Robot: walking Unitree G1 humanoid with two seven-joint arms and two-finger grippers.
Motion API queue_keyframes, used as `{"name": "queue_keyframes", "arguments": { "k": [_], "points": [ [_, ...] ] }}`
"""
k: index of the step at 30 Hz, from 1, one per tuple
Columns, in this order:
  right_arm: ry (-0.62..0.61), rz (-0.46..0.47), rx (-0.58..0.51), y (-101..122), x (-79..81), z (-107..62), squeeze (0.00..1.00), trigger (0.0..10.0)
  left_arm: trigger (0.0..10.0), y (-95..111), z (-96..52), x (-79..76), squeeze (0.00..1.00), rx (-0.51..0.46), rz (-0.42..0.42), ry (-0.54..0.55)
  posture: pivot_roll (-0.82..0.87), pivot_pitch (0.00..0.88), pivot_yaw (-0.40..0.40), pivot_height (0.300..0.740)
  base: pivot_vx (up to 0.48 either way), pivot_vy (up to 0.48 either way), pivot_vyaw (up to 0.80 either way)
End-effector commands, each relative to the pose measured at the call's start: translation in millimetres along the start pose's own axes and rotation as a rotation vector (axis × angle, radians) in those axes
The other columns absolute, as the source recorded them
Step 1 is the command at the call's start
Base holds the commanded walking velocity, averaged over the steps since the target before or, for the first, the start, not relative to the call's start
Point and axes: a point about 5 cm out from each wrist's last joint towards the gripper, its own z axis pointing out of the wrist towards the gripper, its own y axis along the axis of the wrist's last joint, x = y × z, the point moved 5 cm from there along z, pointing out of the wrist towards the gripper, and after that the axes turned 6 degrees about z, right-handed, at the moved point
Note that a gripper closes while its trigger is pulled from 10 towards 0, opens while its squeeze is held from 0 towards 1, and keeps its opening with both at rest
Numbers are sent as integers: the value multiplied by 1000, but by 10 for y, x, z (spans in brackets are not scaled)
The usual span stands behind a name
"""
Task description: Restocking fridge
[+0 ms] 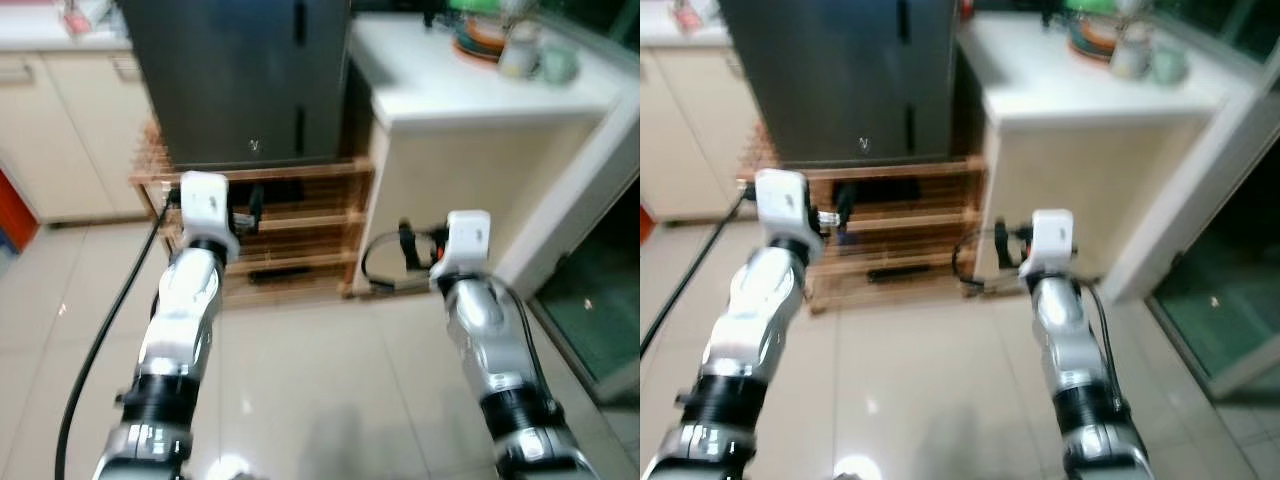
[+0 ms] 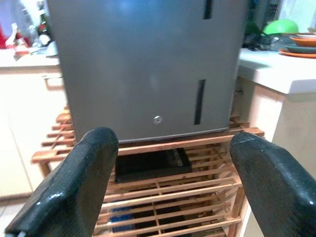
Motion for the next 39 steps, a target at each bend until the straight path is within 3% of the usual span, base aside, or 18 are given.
{"name": "queue_keyframes", "arguments": {
  "k": [1, 13, 15, 18, 22, 39],
  "points": [
    [-12, 2, -3, 5, -53, 15, 204, 10000, 10000, 7, -6, -19, 0, -3, 0, 0, -34, 0, -15, 740, 439, 0, 0],
    [24, 19, -14, -21, 97, 77, 204, 10000, 10000, -126, 12, 18, 0, 56, 6, 7, -20, 0, -4, 740, 440, 0, 0],
    [16, 26, -17, -18, 85, 80, 208, 10000, 10000, -123, 27, 10, 0, 52, 9, -2, -25, 0, 1, 740, 446, 0, 0],
    [-52, 101, 16, -87, -77, 63, 212, 10000, 10000, -115, 29, 3, 0, 42, 7, -10, -29, 0, 3, 740, 446, 0, 0],
    [-93, 107, 24, -118, -200, 53, 212, 10000, 10000, -95, 40, 32, 0, 32, 7, -8, -33, 0, 6, 740, 446, 0, 0],
    [-91, 77, 18, -117, -171, 62, 204, 10000, 10000, -39, 114, -9, 0, 7, 0, -27, -55, 0, 12, 740, 447, 0, 0]
  ]
}}
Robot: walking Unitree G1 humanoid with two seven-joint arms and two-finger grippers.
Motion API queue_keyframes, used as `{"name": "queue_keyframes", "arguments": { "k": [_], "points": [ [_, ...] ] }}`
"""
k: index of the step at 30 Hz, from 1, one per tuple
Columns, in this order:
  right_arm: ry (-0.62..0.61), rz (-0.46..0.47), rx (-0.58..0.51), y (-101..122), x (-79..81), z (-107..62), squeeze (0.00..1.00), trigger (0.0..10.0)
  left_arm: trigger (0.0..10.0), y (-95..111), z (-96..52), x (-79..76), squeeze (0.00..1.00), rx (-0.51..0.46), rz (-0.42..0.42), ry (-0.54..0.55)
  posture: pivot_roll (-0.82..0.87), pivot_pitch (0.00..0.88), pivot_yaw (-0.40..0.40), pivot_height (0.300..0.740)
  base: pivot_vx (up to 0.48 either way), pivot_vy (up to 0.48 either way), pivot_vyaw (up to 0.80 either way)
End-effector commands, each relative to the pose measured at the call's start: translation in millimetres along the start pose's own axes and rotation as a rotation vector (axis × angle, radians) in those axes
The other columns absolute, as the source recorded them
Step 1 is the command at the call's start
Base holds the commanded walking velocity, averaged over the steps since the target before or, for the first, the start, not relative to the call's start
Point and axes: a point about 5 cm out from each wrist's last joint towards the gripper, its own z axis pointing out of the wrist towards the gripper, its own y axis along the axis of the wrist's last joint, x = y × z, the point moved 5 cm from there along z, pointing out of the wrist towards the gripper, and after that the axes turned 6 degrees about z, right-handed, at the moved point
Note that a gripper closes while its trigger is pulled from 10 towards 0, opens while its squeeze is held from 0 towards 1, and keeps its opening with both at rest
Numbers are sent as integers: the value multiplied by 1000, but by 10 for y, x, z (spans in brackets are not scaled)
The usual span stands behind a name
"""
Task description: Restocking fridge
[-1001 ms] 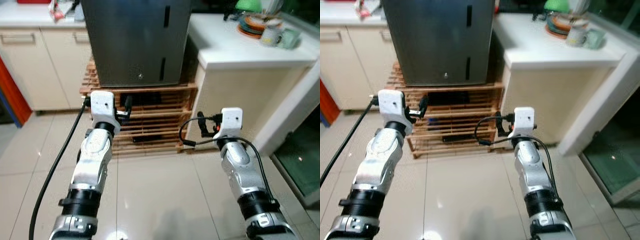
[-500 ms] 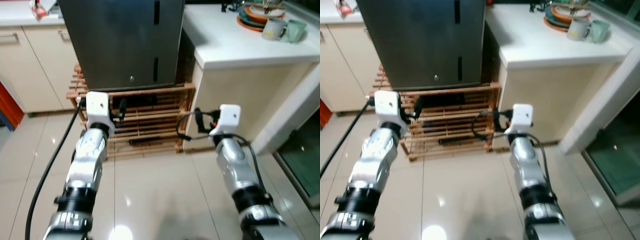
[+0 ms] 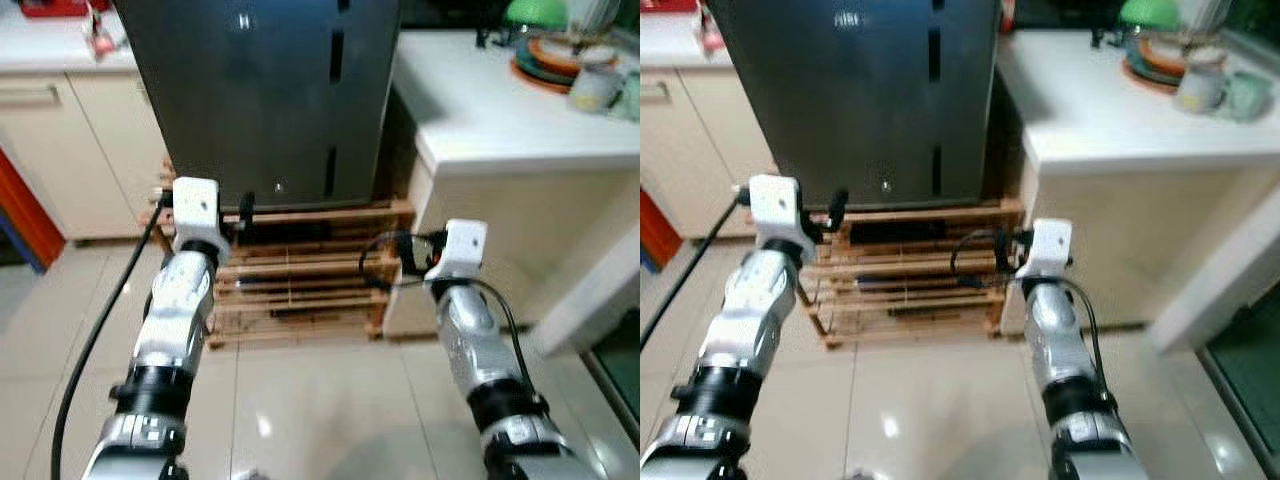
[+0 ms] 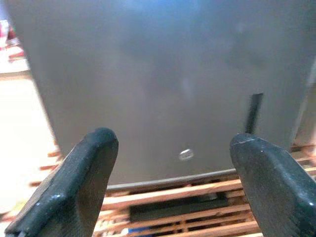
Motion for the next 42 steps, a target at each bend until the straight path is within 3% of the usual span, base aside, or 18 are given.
{"name": "queue_keyframes", "arguments": {
  "k": [1, 7, 16, 22, 34, 42],
  "points": [
    [-40, -12, -15, 49, -133, 3, 204, 10000, 10000, 95, 45, -140, 0, -32, -11, -48, -57, 0, 13, 740, 446, 0, 0],
    [-51, -13, -22, 69, -160, 11, 204, 10000, 10000, 58, 21, -172, 0, -22, -57, -61, -53, 0, 13, 740, 289, 275, 0],
    [-53, -8, -12, 47, -140, 27, 184, 10000, 10000, 55, 9, -178, 0, -21, -53, -56, -45, 0, 11, 740, 0, 480, 0],
    [-48, -7, -16, 73, -132, 41, 98, 10000, 10000, 44, 17, -171, 0, -17, -26, -35, -52, 0, 6, 740, 0, 0, 0],
    [-60, -17, -5, 58, -182, 41, 98, 10000, 10000, 3, -6, -237, 0, -6, -22, -63, -52, 0, 5, 740, 0, 0, 0],
    [-53, -18, -1, 34, -157, 33, 98, 10000, 10000, 26, -22, -205, 0, -18, -46, -54, -48, 0, 6, 740, 0, 480, 0]
  ]
}}
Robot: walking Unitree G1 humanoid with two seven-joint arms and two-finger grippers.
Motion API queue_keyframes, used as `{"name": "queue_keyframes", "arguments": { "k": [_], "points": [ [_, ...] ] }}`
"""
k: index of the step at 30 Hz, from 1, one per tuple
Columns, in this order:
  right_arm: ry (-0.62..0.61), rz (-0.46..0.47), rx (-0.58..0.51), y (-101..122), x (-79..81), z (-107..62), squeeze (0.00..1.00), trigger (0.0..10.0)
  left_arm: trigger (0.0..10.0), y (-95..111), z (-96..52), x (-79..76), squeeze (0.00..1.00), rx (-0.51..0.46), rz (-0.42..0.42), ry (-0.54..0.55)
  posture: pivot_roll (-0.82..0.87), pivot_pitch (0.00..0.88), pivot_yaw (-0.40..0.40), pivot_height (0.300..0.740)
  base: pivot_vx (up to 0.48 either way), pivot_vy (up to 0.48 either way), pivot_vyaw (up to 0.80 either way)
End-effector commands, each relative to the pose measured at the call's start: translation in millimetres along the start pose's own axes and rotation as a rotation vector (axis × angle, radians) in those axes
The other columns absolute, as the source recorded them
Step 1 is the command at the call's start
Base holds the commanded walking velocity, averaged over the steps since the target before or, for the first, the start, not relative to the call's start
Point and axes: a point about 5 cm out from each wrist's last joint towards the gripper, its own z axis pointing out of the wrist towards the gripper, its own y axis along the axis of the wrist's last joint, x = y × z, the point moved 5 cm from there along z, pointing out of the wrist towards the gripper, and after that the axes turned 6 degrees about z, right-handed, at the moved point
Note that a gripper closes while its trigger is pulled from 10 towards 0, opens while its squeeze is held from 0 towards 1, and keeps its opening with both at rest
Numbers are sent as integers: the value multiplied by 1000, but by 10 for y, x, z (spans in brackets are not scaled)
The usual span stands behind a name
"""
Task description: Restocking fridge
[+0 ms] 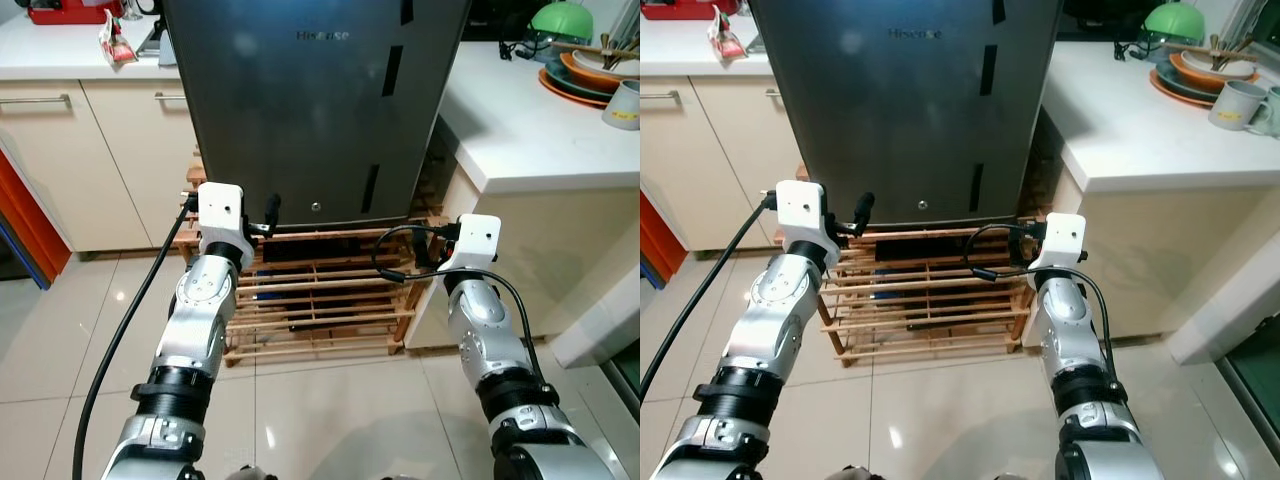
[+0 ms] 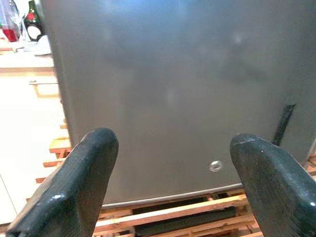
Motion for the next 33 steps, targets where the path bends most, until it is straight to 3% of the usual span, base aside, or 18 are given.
{"name": "queue_keyframes", "arguments": {
  "k": [1, 18, 20, 33],
  "points": [
    [9, 4, 4, -4, 47, 11, 106, 10000, 10000, 18, -17, 51, 0, -7, 0, 12, -49, 0, 6, 740, 0, 480, 0],
    [-7, 9, 4, -17, -11, -10, 106, 10000, 10000, 30, -18, 66, 0, -9, -34, 14, -52, 0, 6, 740, 0, 473, 0],
    [-9, 11, 5, -21, -14, -13, 106, 10000, 10000, 27, -16, 60, 0, 0, -86, 1, -52, 0, 5, 740, 0, 476, 0],
    [17, -21, -13, -36, 16, -73, 110, 10000, 10000, 24, 17, 90, 0, 12, -41, 14, -57, 0, 5, 740, 0, 478, -796]
  ]
}}
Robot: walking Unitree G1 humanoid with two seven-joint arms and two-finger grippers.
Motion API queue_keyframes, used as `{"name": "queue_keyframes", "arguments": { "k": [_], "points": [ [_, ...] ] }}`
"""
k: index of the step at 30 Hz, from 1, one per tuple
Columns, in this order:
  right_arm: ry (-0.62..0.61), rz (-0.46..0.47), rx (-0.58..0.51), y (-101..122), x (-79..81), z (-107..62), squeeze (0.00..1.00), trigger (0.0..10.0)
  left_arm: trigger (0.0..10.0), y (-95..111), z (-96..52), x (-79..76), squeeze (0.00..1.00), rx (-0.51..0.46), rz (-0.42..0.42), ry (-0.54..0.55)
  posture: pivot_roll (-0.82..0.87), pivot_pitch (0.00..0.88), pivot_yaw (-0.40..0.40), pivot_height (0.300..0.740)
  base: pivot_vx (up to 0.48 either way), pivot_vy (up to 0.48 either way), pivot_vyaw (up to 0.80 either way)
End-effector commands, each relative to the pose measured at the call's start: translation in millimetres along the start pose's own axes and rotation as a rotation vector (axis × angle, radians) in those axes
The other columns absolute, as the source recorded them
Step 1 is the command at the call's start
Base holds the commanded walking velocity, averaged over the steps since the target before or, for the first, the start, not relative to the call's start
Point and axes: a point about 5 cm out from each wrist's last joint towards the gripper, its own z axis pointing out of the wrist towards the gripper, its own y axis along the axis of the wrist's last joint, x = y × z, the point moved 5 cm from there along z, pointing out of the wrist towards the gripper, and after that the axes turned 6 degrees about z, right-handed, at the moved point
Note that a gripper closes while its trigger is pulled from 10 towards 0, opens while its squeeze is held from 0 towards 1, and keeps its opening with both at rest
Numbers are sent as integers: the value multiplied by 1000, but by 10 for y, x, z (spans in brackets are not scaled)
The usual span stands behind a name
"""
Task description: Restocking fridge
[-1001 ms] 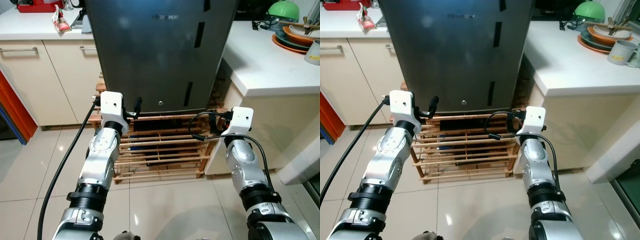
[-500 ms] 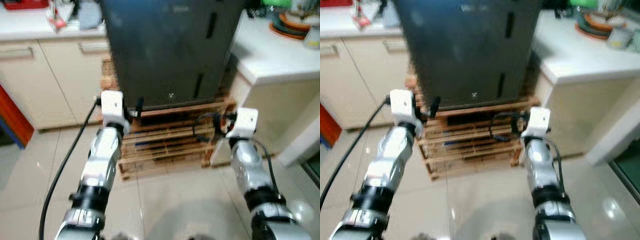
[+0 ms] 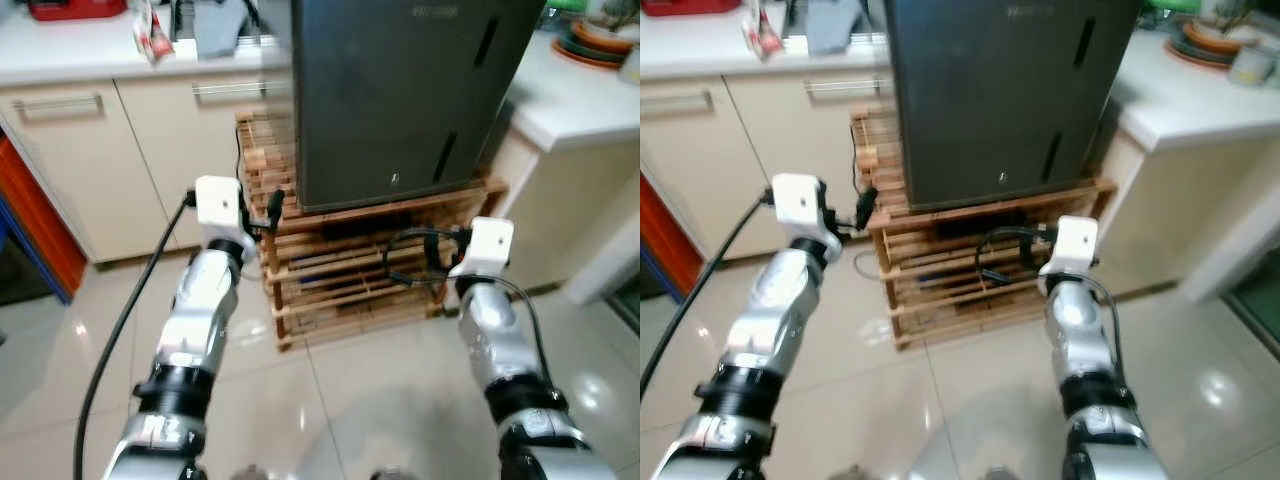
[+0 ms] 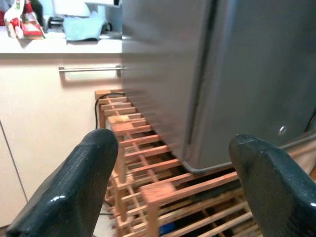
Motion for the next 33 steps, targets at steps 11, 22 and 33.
{"name": "queue_keyframes", "arguments": {
  "k": [11, 22, 33],
  "points": [
    [-8, -49, -43, 65, -122, -80, 118, 10000, 10000, 11, 44, -104, 0, 10, 1, -18, -66, 0, 10, 740, 0, 480, -776],
    [-1, -54, -48, 95, -94, -75, 122, 10000, 10000, 10, 36, -66, 0, 10, -4, 3, -60, 0, 3, 740, 0, 478, -759],
    [-9, -48, -85, 194, -74, -46, 110, 10000, 10000, 166, 39, -160, 0, -71, 50, -20, -62, 0, 2, 740, 0, 218, -413]
  ]
}}
